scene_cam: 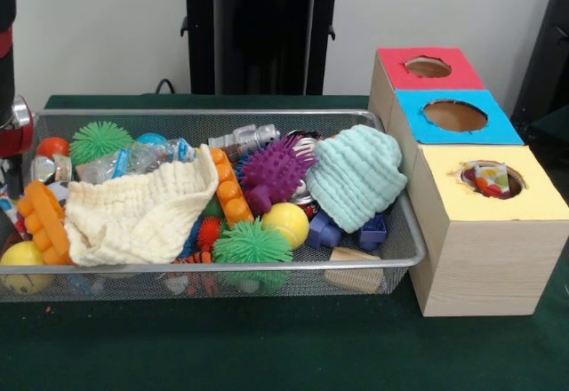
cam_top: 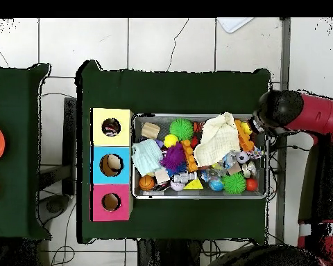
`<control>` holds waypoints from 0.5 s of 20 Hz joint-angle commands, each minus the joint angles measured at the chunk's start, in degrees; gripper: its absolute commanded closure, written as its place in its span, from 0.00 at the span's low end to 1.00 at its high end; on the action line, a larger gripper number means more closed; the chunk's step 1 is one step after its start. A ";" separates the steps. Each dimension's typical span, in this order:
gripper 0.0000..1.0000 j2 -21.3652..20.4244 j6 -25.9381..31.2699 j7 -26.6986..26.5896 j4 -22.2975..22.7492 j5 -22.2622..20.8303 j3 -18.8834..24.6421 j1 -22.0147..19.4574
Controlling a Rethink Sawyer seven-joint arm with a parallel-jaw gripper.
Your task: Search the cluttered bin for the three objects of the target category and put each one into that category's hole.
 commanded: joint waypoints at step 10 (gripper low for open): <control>0.00 0.05 -5.11 -16.20 14.83 -3.03 3.24 -2.46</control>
